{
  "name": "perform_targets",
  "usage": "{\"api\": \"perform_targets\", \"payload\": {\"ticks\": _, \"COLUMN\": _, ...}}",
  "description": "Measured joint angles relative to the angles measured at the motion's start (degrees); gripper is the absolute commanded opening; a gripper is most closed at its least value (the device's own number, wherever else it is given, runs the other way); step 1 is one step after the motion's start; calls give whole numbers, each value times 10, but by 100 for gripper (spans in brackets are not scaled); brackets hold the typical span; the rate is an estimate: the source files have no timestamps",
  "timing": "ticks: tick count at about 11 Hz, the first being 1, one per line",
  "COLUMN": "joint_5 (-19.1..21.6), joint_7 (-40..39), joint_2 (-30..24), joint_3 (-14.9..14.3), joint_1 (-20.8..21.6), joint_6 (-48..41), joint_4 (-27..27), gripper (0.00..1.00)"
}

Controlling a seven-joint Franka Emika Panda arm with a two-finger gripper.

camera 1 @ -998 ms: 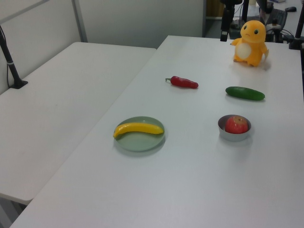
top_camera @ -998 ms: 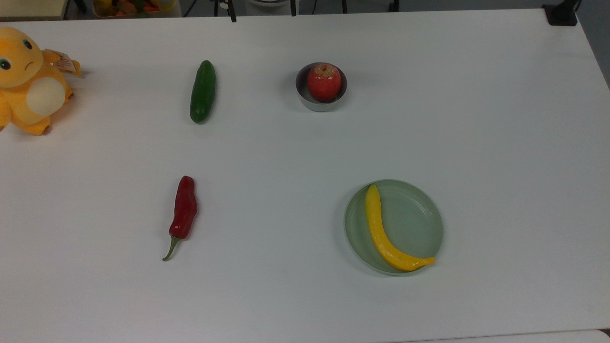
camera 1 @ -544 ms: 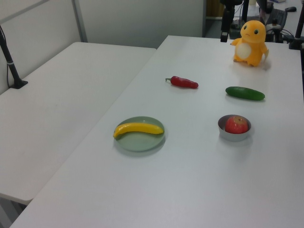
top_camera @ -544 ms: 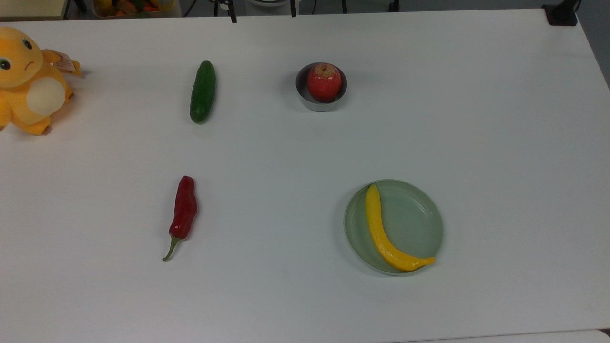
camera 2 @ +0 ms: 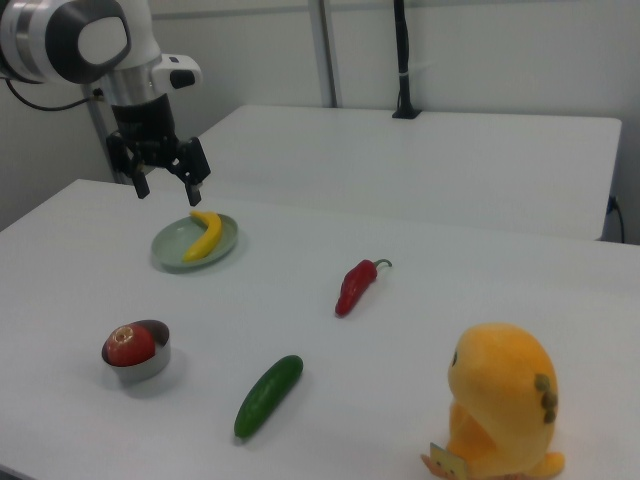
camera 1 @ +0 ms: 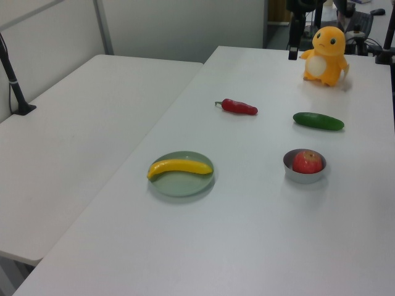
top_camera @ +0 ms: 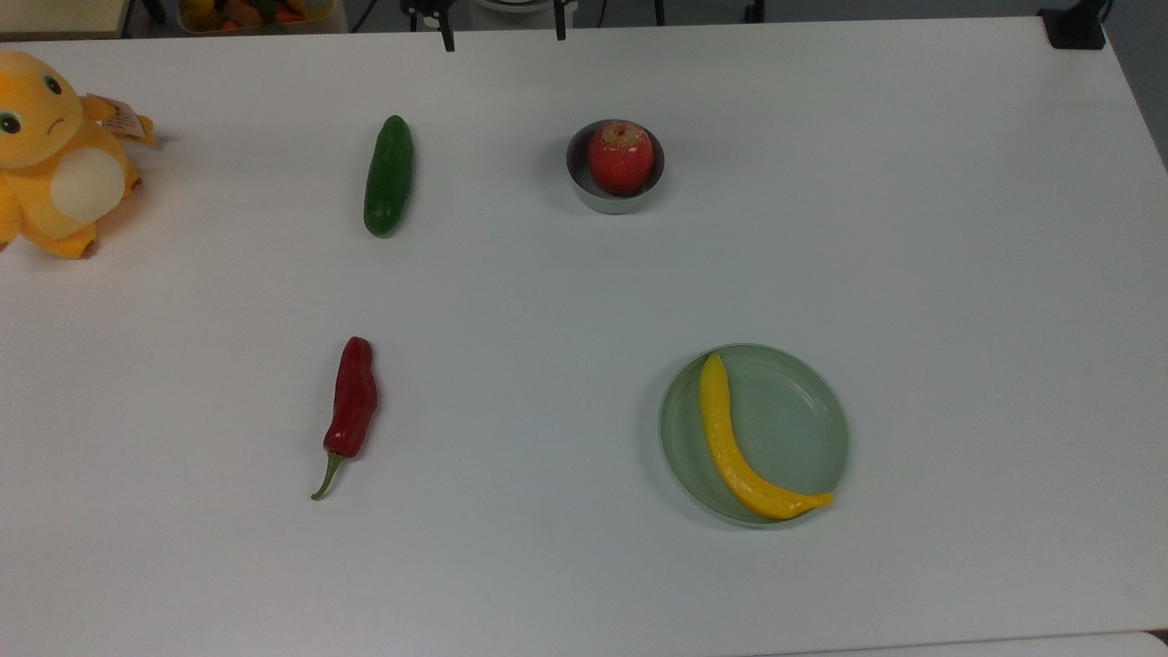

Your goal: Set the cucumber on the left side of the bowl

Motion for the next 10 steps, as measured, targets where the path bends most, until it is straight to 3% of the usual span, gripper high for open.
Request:
{"api": "perform_targets", "payload": {"ticks": 5, "joint_5": -3, "joint_7": -4, "joint_2": 1, "joint_3": -41, "joint_1": -5, "joint_6": 0, "joint_4": -34, "gripper": 100}}
{"api": "perform_targets", "payload": {"ticks": 10, "joint_5": -43, "joint_7": -9, "joint_2": 10, "joint_3": -49, "joint_1": -23, "joint_6": 12, "joint_4": -118, "gripper": 100}}
